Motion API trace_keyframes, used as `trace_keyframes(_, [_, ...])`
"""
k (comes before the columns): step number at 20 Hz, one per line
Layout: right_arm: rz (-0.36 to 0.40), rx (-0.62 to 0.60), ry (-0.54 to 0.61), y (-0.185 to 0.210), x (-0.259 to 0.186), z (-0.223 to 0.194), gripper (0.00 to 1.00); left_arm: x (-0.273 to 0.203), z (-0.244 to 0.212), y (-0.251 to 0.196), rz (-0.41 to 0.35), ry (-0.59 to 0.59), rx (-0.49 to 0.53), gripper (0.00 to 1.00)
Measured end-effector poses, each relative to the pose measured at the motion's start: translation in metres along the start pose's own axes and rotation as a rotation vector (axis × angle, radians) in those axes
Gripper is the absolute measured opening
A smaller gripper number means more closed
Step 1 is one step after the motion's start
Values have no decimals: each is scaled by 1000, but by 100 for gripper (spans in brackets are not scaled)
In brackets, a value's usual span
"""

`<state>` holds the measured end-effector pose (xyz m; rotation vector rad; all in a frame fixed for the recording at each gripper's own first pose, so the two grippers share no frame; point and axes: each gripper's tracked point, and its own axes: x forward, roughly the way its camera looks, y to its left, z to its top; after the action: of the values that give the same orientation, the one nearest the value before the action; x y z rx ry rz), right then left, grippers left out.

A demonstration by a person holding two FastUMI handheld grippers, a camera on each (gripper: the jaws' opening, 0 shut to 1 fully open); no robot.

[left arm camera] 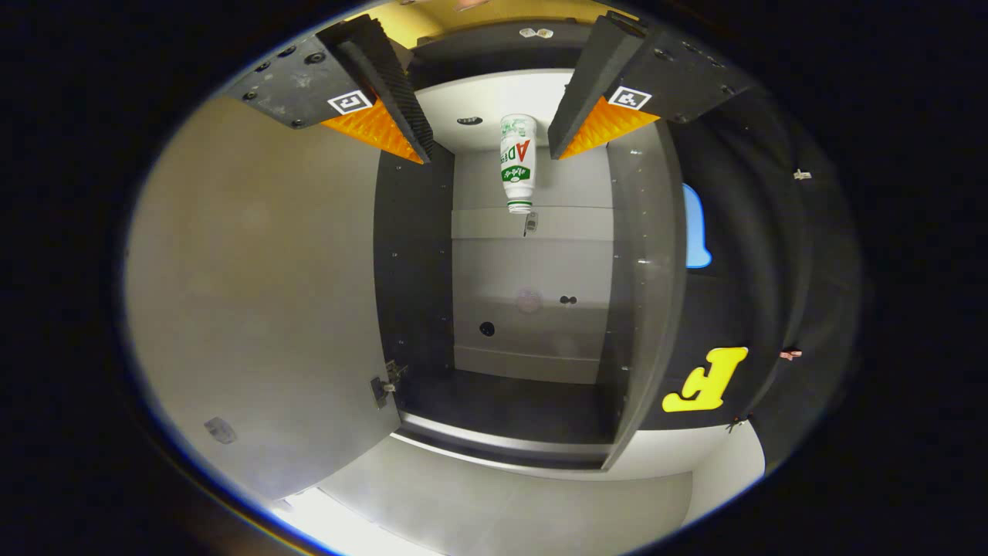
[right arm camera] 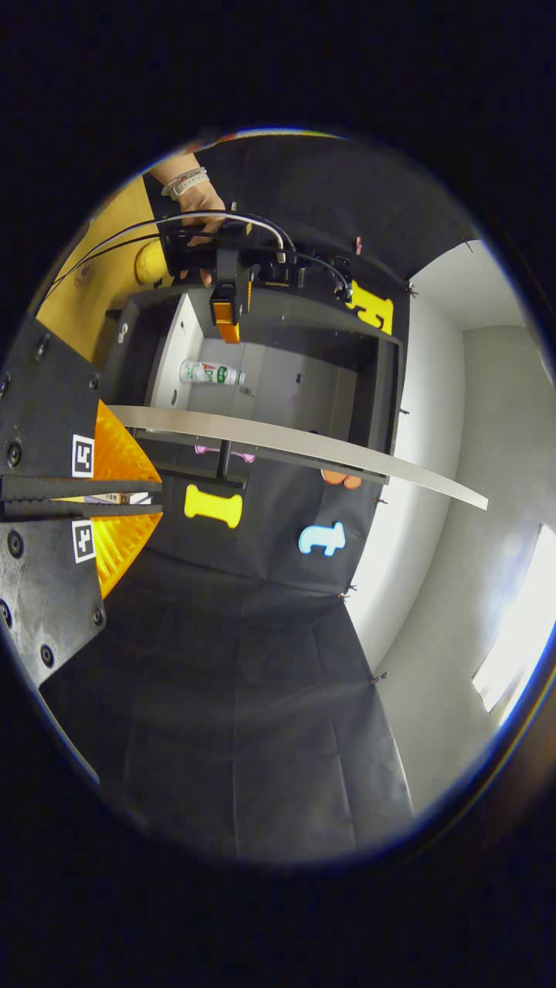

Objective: Open the cabinet door with the right hand, grasp the bottle in the cabinet with the left hand and place it on the coaster, then close the cabinet door with the right hand.

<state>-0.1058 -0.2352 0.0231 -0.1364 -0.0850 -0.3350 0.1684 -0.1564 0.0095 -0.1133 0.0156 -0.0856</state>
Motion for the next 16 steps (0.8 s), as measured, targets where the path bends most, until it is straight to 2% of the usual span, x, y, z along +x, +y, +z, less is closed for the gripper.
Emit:
trace_keyframes(5, [-146, -24, -12, 22, -10, 18, 5, 71, -20, 11, -57, 40, 12, 95])
trace_keyframes(7, [-183, -55, 8, 33, -14, 16, 5, 97, -30, 21, -42, 52, 16, 95])
trace_keyframes(8, [-195, -65, 20, 39, -15, 16, 5, 111, -34, 30, -15, 52, 31, 97])
trace_keyframes(9, [-203, -74, 16, 44, -15, 20, 5, 125, -40, 38, 5, 52, 41, 95])
trace_keyframes(15, [-260, -112, 6, 62, -15, 30, 5, 191, -76, 42, -14, 118, 9, 95])
trace_keyframes(16, [-263, -113, 15, 63, -11, 28, 5, 200, -79, 44, -12, 118, 11, 98])
